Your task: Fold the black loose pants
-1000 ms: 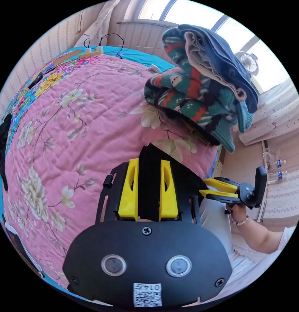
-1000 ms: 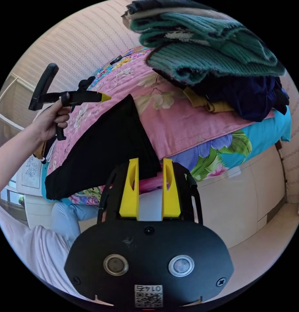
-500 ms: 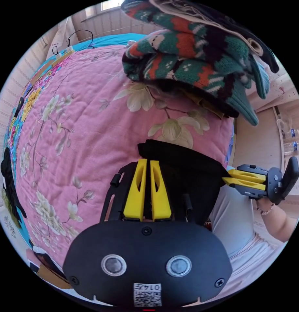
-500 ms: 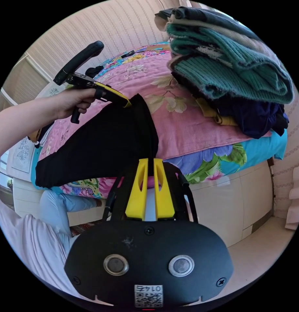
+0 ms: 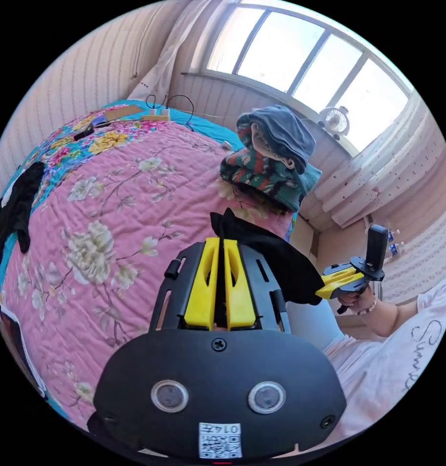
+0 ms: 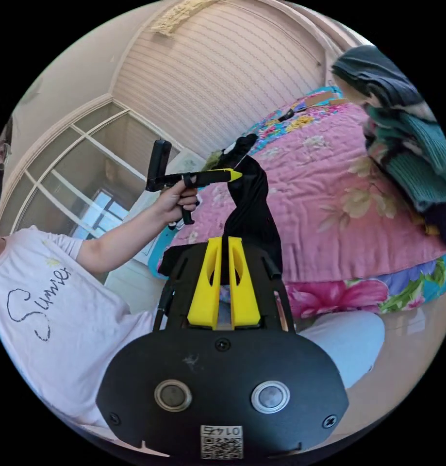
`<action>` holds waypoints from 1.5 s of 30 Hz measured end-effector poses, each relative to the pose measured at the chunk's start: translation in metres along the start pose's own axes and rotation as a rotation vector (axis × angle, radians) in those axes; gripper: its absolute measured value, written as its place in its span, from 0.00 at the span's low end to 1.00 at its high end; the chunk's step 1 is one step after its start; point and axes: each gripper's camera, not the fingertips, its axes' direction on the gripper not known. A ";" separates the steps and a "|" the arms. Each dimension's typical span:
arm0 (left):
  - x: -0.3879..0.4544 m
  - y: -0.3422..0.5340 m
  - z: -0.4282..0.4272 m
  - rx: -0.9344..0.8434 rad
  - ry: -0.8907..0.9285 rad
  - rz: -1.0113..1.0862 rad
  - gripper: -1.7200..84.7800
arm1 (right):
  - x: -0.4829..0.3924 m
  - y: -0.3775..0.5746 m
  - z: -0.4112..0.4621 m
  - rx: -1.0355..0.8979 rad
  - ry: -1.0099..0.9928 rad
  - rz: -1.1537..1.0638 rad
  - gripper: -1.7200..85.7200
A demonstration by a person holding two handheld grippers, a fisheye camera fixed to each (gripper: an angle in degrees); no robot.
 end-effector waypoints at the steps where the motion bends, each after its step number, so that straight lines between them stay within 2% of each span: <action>1: -0.013 0.021 -0.031 0.037 -0.017 -0.039 0.01 | -0.024 -0.010 0.017 -0.033 -0.044 -0.064 0.03; 8: -0.088 0.174 -0.185 0.248 -0.116 -0.311 0.01 | -0.171 -0.055 0.166 -0.266 -0.216 -0.376 0.04; 17: -0.198 0.360 -0.327 0.478 -0.117 -0.645 0.01 | -0.334 -0.091 0.404 -0.545 -0.274 -0.476 0.04; 21: -0.238 0.412 -0.373 0.473 -0.219 -0.754 0.03 | -0.402 -0.105 0.498 -0.605 -0.230 -0.516 0.04; 23: -0.255 0.457 -0.400 0.461 -0.297 -0.844 0.07 | -0.436 -0.110 0.561 -0.697 -0.197 -0.490 0.05; 29: -0.238 0.578 -0.435 0.473 -0.358 -0.938 0.08 | -0.485 -0.112 0.642 -0.858 -0.192 -0.635 0.07; 34: -0.205 0.646 -0.429 0.476 -0.334 -1.057 0.08 | -0.488 -0.152 0.693 -0.906 -0.068 -0.612 0.07; 38: -0.186 0.660 -0.428 0.498 -0.352 -1.067 0.09 | -0.506 -0.201 0.744 -0.869 0.004 -0.568 0.07; 41: -0.189 0.660 -0.428 0.448 -0.409 -1.094 0.11 | -0.529 -0.230 0.781 -0.836 0.063 -0.582 0.08; 45: -0.201 0.668 -0.430 0.442 -0.369 -1.119 0.11 | -0.556 -0.258 0.830 -0.828 0.114 -0.579 0.11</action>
